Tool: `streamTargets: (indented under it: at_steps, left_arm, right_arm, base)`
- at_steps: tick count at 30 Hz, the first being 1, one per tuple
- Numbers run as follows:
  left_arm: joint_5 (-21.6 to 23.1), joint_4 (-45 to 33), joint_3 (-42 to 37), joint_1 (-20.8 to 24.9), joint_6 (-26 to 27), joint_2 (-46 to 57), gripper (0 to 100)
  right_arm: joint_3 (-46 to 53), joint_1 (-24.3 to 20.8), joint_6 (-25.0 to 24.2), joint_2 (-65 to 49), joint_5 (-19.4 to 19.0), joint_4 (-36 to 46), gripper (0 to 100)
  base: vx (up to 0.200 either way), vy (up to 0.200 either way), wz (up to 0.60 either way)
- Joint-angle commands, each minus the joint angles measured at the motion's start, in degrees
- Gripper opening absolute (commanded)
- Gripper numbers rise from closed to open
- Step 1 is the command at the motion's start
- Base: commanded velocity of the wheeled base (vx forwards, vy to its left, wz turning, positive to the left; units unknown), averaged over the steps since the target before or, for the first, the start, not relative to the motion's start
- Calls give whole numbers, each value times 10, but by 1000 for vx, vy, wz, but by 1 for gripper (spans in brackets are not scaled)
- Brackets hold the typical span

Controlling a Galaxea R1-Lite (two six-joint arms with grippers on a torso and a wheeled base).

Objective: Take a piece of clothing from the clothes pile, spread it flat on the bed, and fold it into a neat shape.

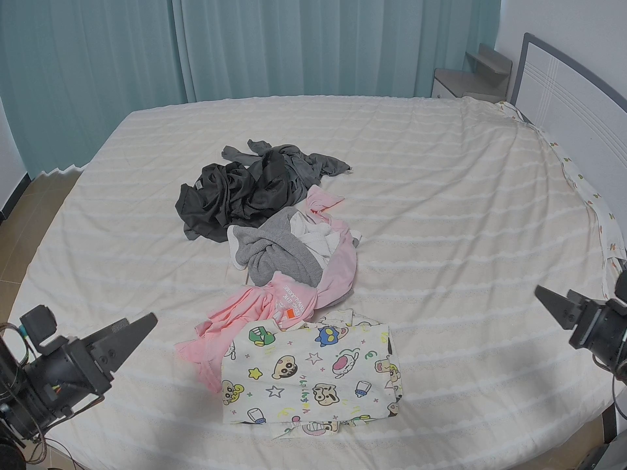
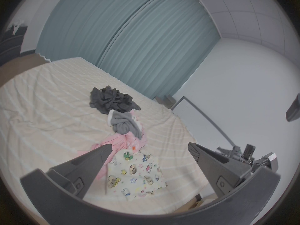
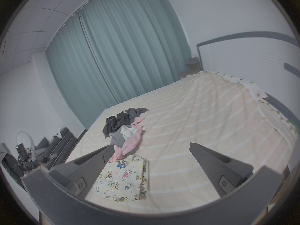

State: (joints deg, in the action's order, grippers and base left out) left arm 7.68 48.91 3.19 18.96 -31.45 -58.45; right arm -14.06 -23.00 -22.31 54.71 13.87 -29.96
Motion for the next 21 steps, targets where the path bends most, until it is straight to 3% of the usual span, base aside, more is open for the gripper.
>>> streamTargets:
  at_steps: [1, 5, 8, 9, 10, 14, 18, 21]
  left_arm:
    - [-153, -421, 78, -35, 112, 420, 100]
    - [-170, -503, 74, -70, 159, 534, 100]
    - [-277, -520, 74, -77, 163, 535, 100]
    - [-277, -520, 74, -77, 163, 535, 100]
    - [-326, -522, 67, -77, 167, 535, 100]
    - [-387, -521, 47, -77, 169, 535, 100]
    - [-426, -516, -12, -82, 191, 535, 100]
    - [-439, -512, -8, -117, 205, 536, 100]
  right_arm:
    - [-5, 135, 60, -373, 61, 273, 100]
    - [4, 187, 110, -481, 5, 342, 100]
    - [1, 234, 132, -535, -57, 395, 100]
    - [1, 234, 132, -535, -57, 395, 100]
    - [8, 234, 148, -547, -75, 400, 100]
    - [57, 233, 173, -546, -90, 381, 100]
    - [139, 232, 205, -547, -151, 269, 100]
    - [137, 232, 214, -547, -180, 279, 100]
  base:
    - [0, 0, 0]
    - [0, 0, 0]
    - [0, 0, 0]
    - [0, 0, 0]
    - [0, 0, 0]
    - [0, 0, 0]
    - [0, 0, 0]
    - [0, 0, 0]
